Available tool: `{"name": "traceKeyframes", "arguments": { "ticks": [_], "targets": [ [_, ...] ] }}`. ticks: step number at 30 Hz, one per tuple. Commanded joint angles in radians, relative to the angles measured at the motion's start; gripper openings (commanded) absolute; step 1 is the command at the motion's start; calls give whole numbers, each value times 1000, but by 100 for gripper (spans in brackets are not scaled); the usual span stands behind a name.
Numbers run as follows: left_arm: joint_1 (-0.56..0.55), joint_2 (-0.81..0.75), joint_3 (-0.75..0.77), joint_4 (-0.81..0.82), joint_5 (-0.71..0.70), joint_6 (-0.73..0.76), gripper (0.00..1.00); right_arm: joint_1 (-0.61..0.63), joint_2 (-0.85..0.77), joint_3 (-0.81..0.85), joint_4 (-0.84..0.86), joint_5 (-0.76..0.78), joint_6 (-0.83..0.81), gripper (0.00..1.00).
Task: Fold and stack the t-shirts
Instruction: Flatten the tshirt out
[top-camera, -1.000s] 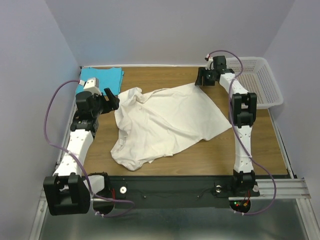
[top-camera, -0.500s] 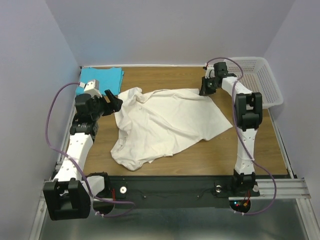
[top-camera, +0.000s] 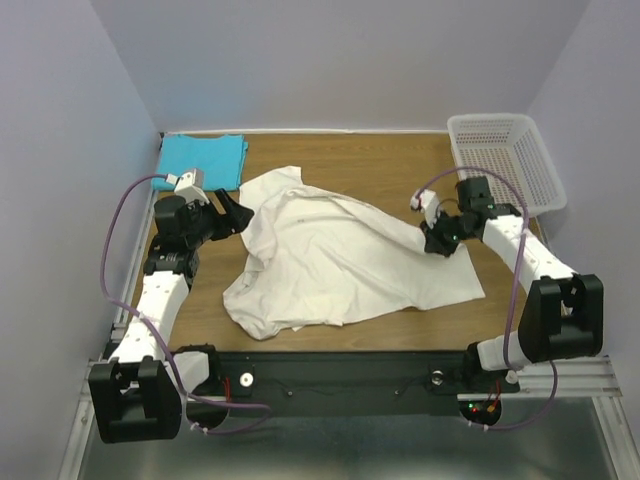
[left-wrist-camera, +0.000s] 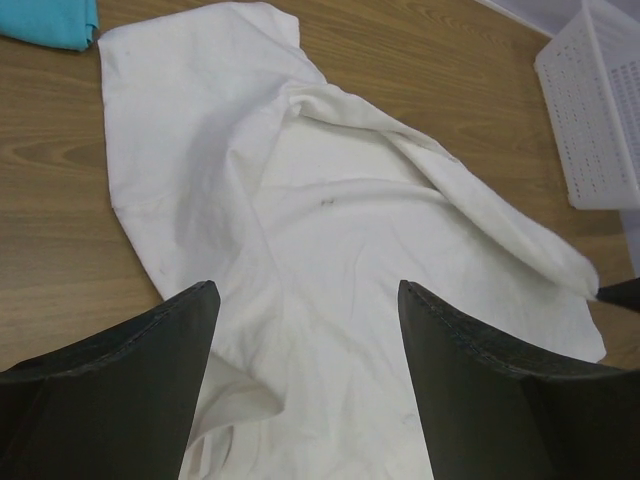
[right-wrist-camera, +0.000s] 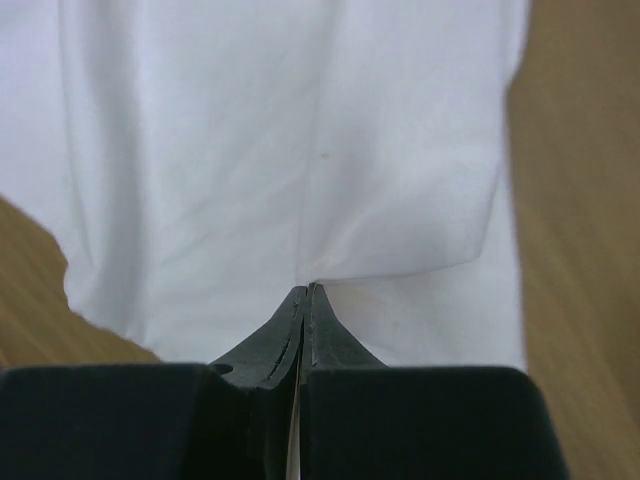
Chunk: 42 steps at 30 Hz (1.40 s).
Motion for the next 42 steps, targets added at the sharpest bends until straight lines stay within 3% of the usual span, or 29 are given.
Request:
{"name": "traceKeyframes", "arguments": {
  "ticks": [1, 2, 5, 7, 9, 12, 13, 17, 22, 27, 36, 42],
  "targets": [
    [2, -10, -6, 74, 65, -12, 84, 6, -22, -143, -213, 42, -330, 1],
    [2, -9, -6, 75, 66, -9, 84, 6, -29, -162, -225, 73, -356, 1],
    [2, -7, 3, 72, 72, -5, 84, 6, -55, -193, -248, 161, -375, 13],
    [2, -6, 6, 64, 75, 1, 84, 3, -76, -174, -257, 162, -364, 33],
    [2, -13, 8, 58, 79, 4, 84, -15, -105, -69, -219, 95, -218, 50],
    [2, -19, 9, 51, 79, 14, 83, -30, -87, 25, -150, 60, -30, 62],
    [2, -24, 9, 43, 79, 17, 83, -38, -76, 46, -85, 60, 102, 64],
    [2, -29, 5, 29, 77, 35, 84, -44, -21, 85, 71, 81, 386, 69],
    [2, -25, -6, 29, 79, 46, 83, -43, 179, 129, 103, -38, 542, 69],
    [2, -36, -21, 28, 79, 52, 83, -43, 292, 162, 109, -92, 546, 65],
    [2, -32, -31, 24, 91, 60, 83, -43, 201, 88, 69, -147, 432, 62],
    [2, -19, -25, 28, 100, 57, 83, -29, 195, 30, -68, -120, 320, 52]
  ]
}}
